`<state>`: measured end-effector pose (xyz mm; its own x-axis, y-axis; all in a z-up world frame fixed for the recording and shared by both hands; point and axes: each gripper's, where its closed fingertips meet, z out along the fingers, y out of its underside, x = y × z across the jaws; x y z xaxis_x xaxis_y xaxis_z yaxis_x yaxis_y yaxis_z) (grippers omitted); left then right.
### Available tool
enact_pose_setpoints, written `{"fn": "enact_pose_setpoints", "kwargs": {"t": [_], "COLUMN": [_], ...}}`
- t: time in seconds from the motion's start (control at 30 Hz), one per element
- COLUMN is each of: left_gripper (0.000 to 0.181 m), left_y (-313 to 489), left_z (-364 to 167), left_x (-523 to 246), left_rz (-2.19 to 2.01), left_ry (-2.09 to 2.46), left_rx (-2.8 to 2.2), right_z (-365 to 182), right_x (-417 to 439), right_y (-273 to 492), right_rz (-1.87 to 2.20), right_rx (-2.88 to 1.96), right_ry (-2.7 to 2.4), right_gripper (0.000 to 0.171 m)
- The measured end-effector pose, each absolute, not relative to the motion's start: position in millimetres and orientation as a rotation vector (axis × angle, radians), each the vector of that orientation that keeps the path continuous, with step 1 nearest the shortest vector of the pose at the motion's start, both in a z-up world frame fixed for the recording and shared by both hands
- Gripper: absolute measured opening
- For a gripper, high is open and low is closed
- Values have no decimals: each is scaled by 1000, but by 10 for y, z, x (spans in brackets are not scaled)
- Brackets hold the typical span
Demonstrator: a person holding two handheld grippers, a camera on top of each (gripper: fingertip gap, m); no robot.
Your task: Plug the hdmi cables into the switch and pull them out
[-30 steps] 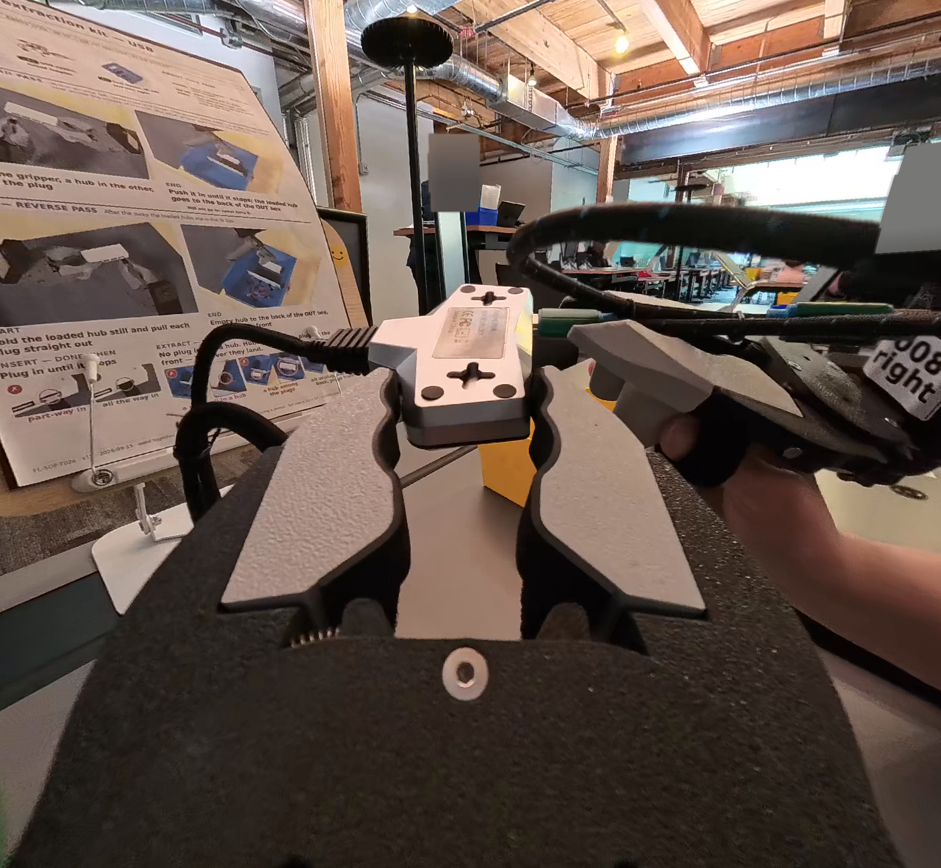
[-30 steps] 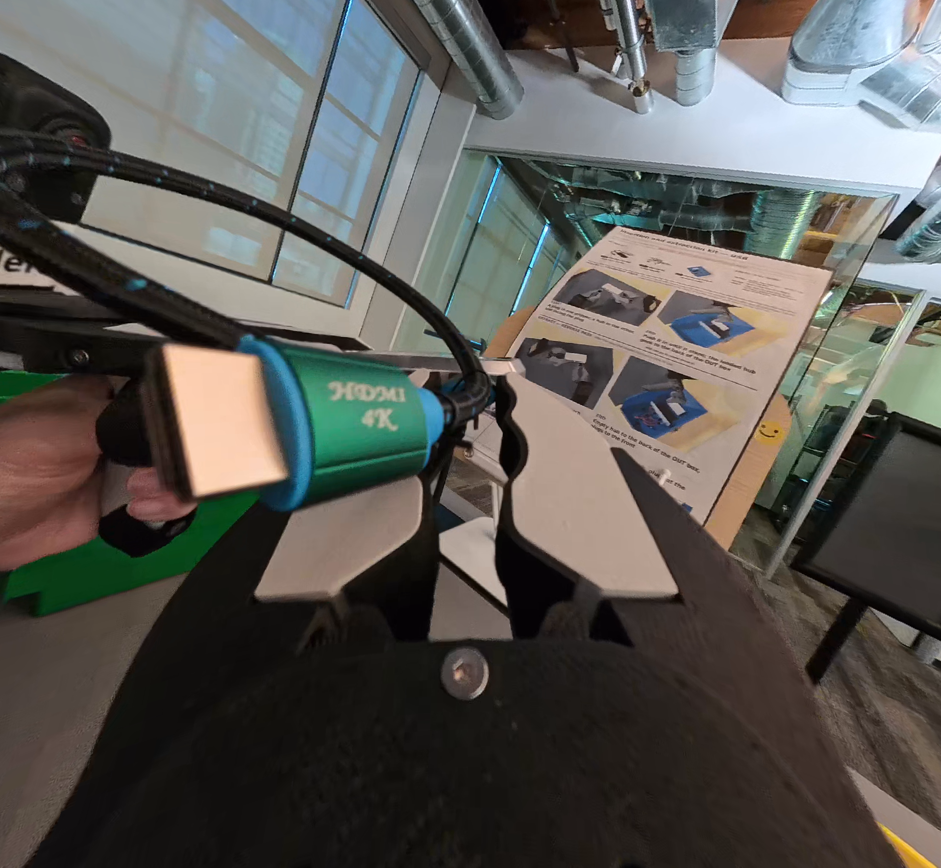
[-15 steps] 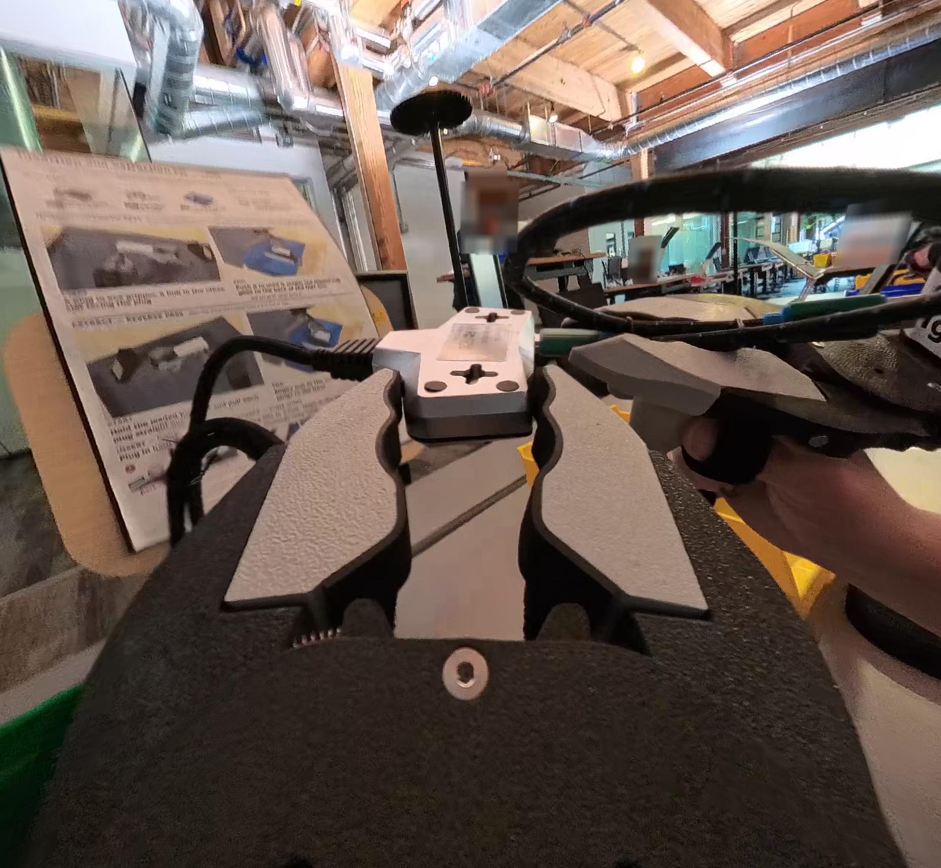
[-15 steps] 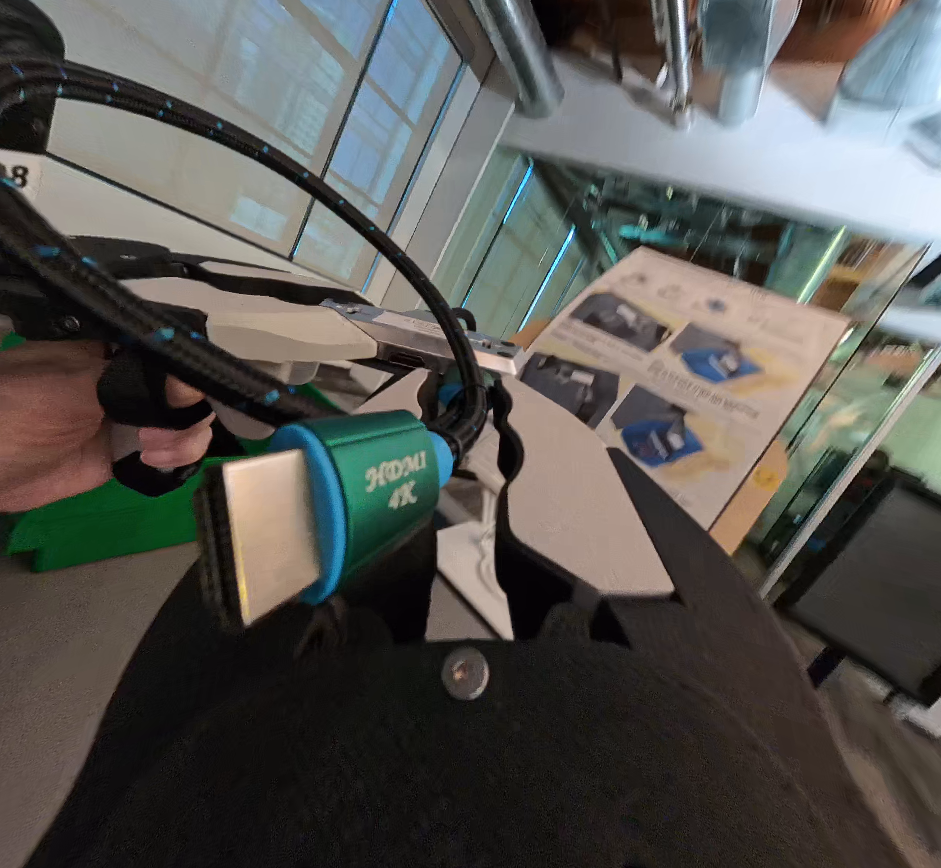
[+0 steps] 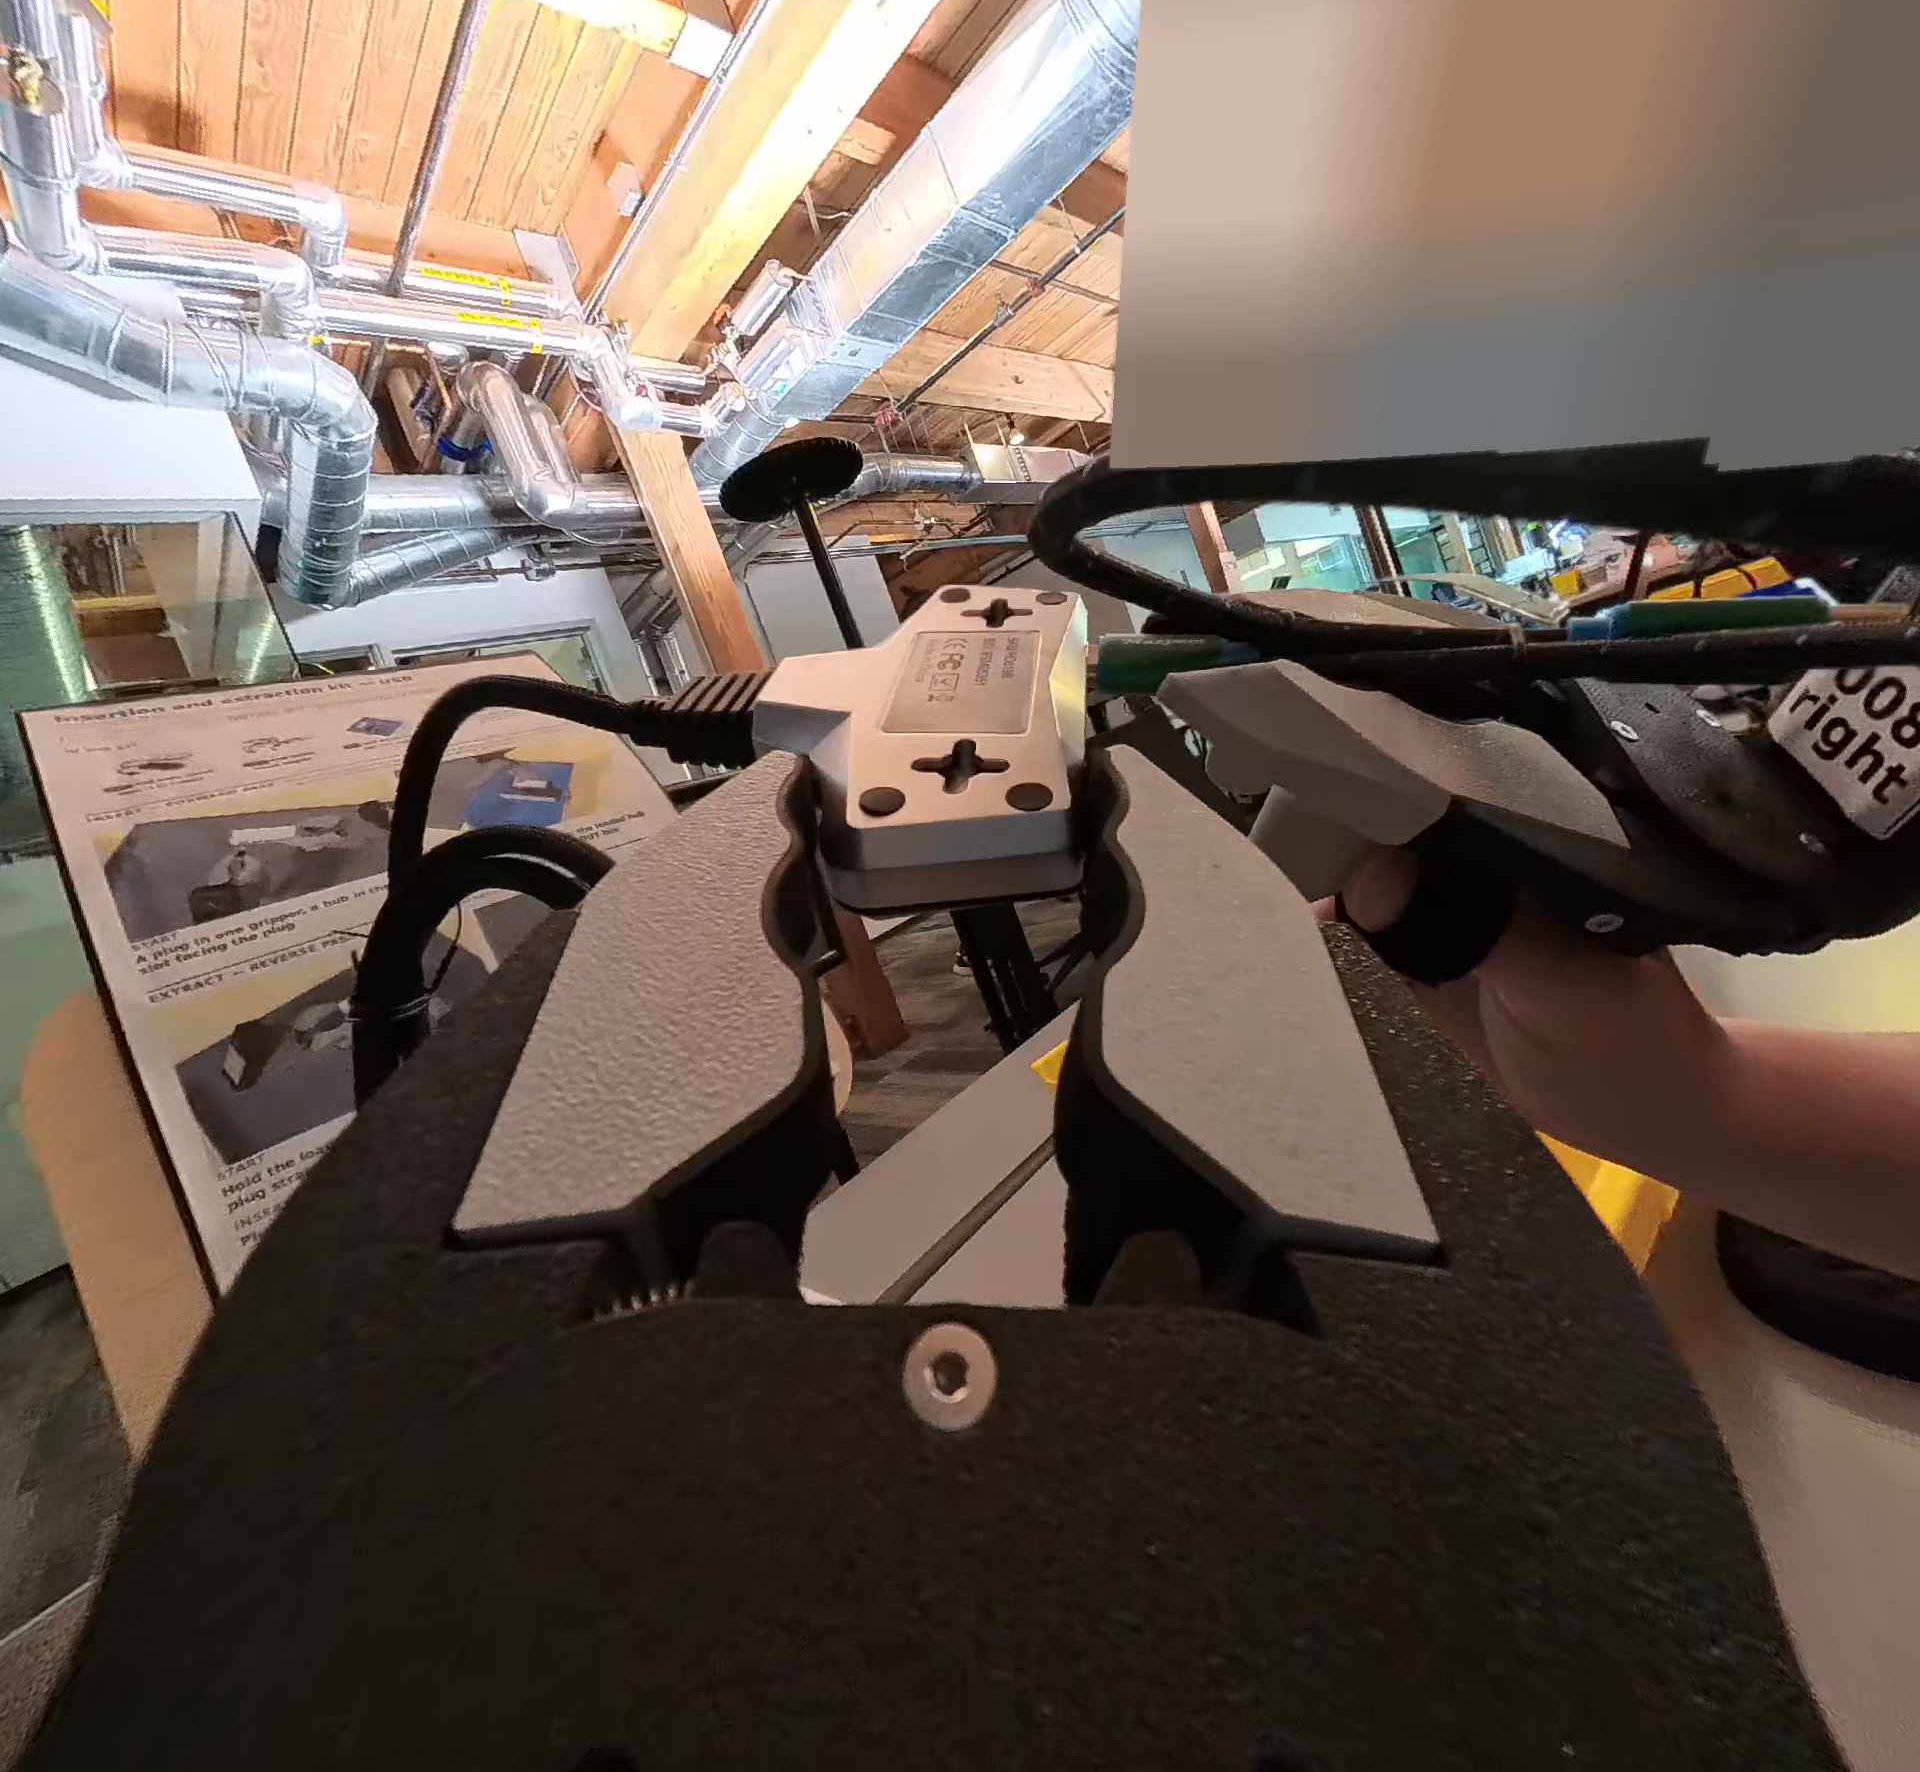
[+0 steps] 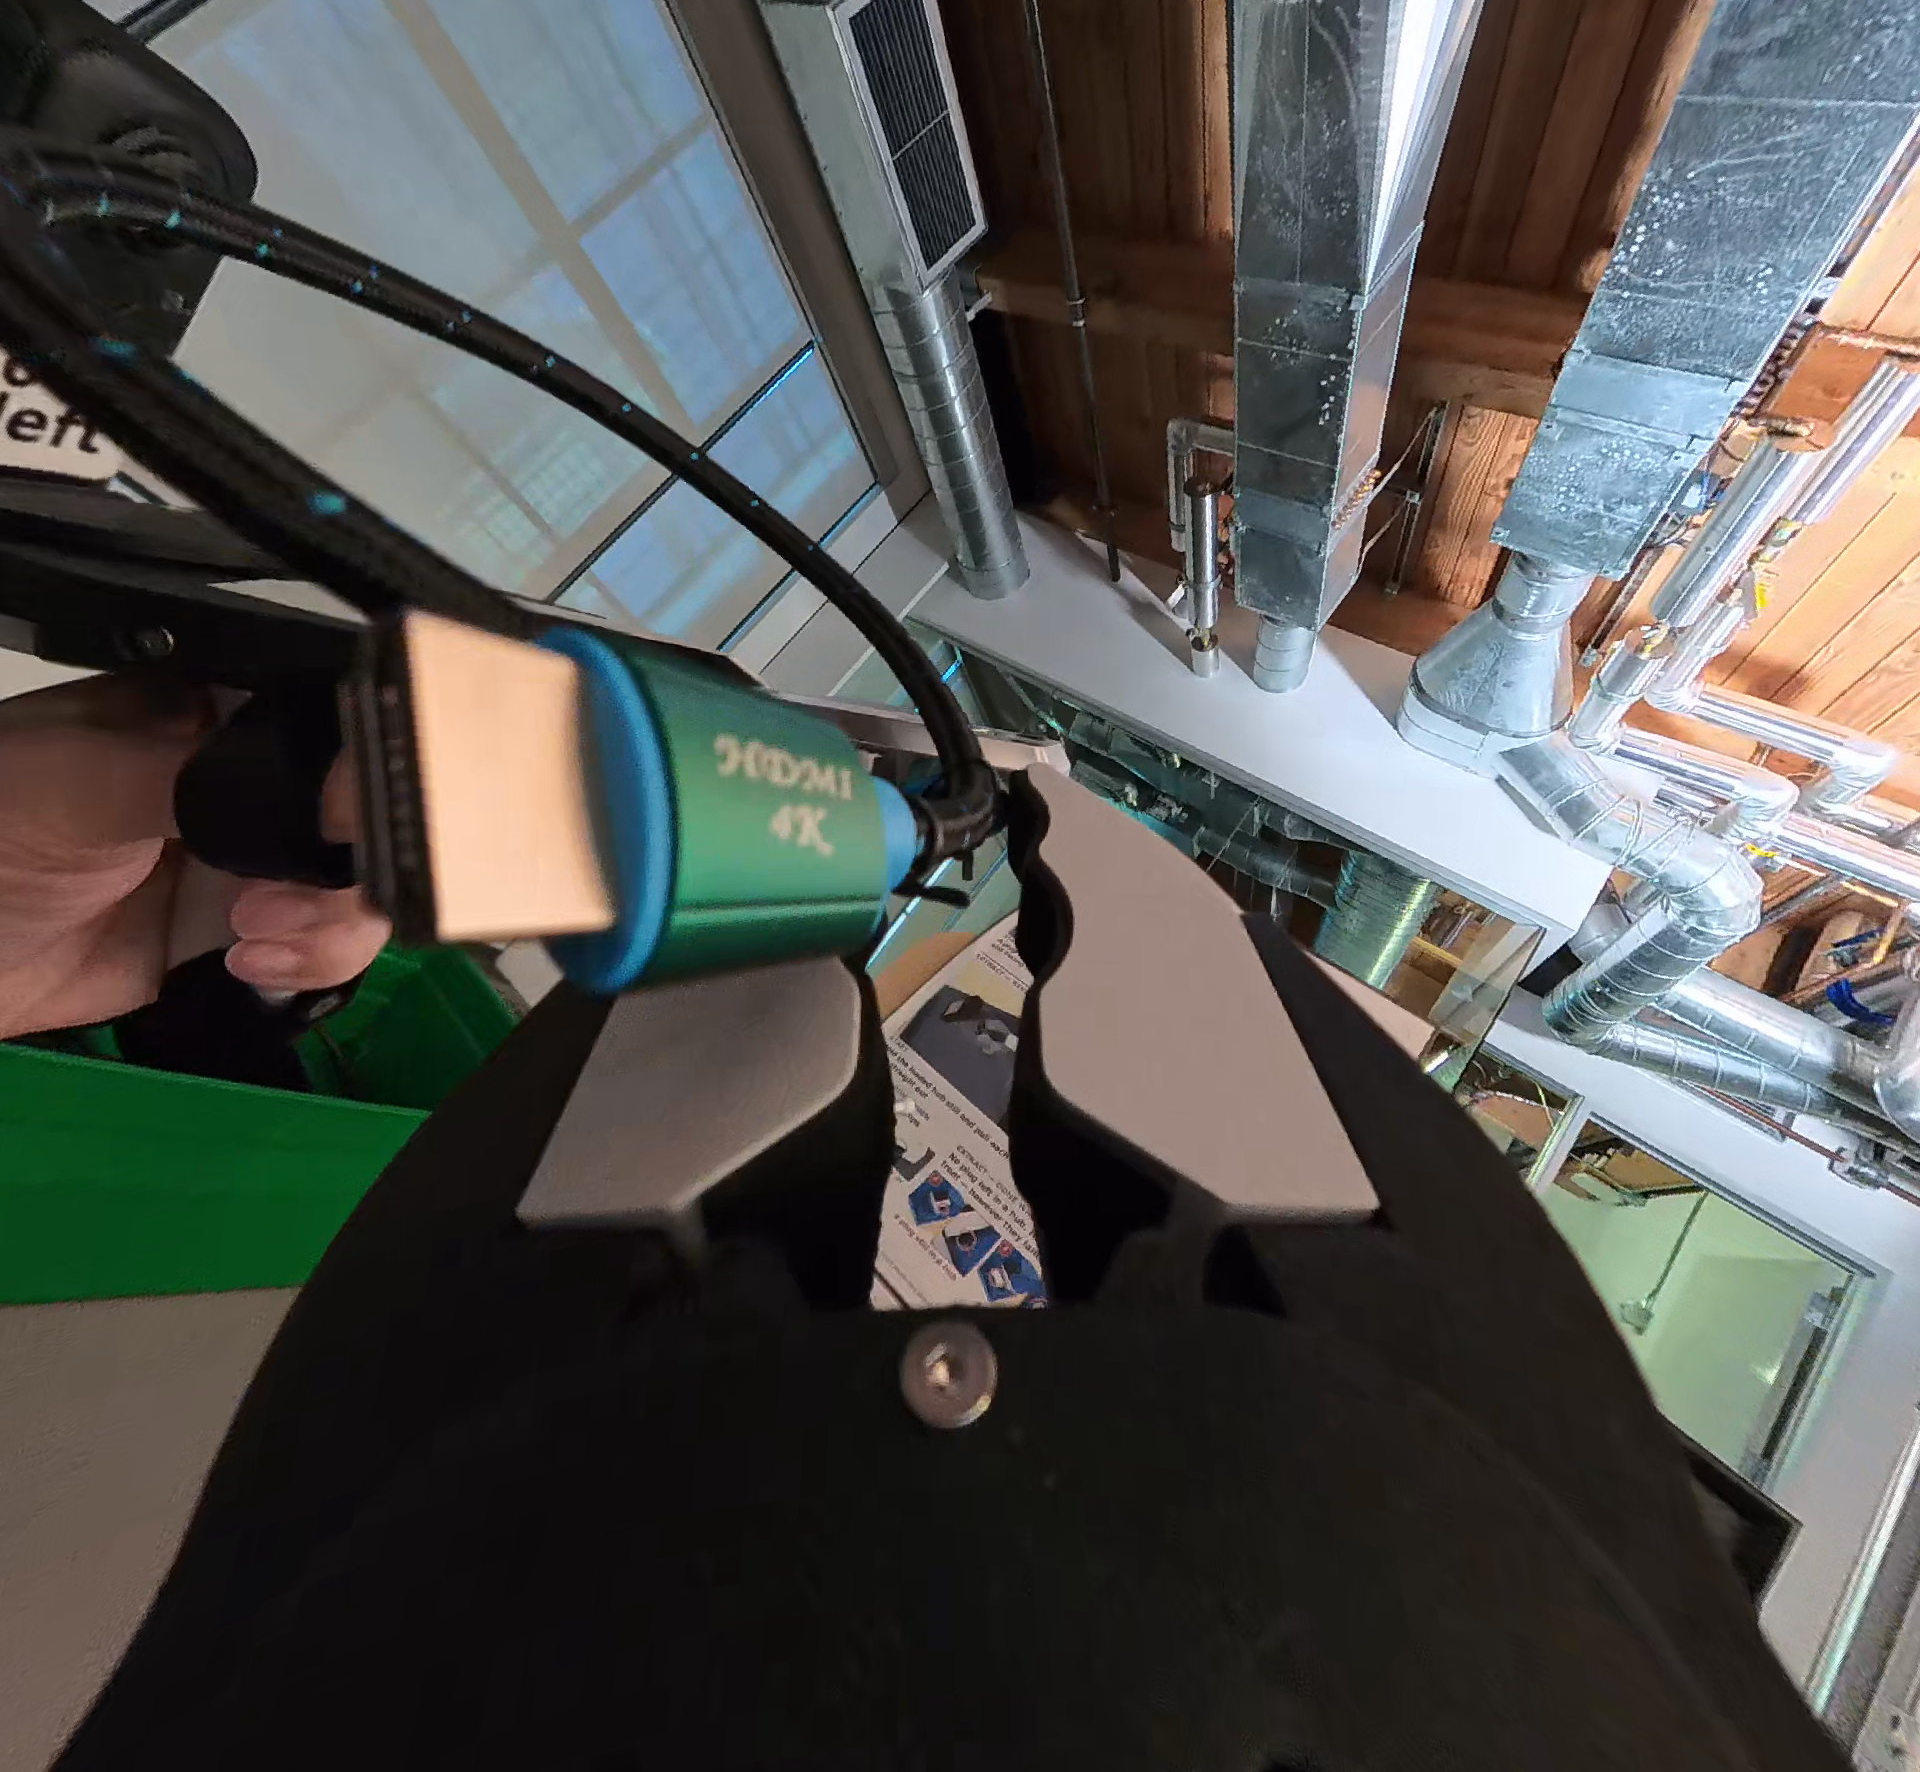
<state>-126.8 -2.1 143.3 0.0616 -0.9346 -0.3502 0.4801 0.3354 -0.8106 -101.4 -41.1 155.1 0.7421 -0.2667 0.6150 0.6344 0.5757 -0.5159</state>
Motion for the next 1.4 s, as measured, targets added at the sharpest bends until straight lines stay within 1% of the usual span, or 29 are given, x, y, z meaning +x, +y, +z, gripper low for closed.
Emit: {"fn": "enact_pose_setpoints", "kwargs": {"t": [0.23, 0.4, 0.63, 0.73, 0.93, 1.0, 1.07, 1.3, 1.4], "left_gripper": [49, 50, 50, 51, 50, 50, 50, 49, 49], "left_y": [-16, -43, -96, -92, -203, -264, -301, -256, -235], "left_z": [1490, 1509, 1548, 1535, 1601, 1628, 1643, 1594, 1582], "left_x": [-1304, -1315, -1327, -1303, -1379, -1421, -1450, -1354, -1340], "left_rz": [-1090, -1081, -1047, -1024, -1016, -980, -952, -989, -1075], "left_ry": [1009, 1013, 1033, 1047, 1062, 1043, 1019, 1050, 1062], "left_rx": [-571, -561, -548, -547, -476, -424, -386, -488, -525], "right_z": [1514, 1513, 1509, 1530, 1619, 1646, 1657, 1664, 1659], "right_x": [-968, -962, -933, -927, -1039, -1091, -1114, -1118, -1114], "right_y": [-332, -342, -336, -359, -503, -573, -600, -638, -619], "right_rz": [-485, -433, -366, -406, -639, -696, -741, -758, -706], "right_rx": [-880, -876, -877, -858, -751, -692, -671, -646, -671], "right_ry": [-527, -530, -518, -513, -585, -602, -619, -624, -618], "right_gripper": [18, 20, 18, 17, 15, 20, 18, 18, 17]}}
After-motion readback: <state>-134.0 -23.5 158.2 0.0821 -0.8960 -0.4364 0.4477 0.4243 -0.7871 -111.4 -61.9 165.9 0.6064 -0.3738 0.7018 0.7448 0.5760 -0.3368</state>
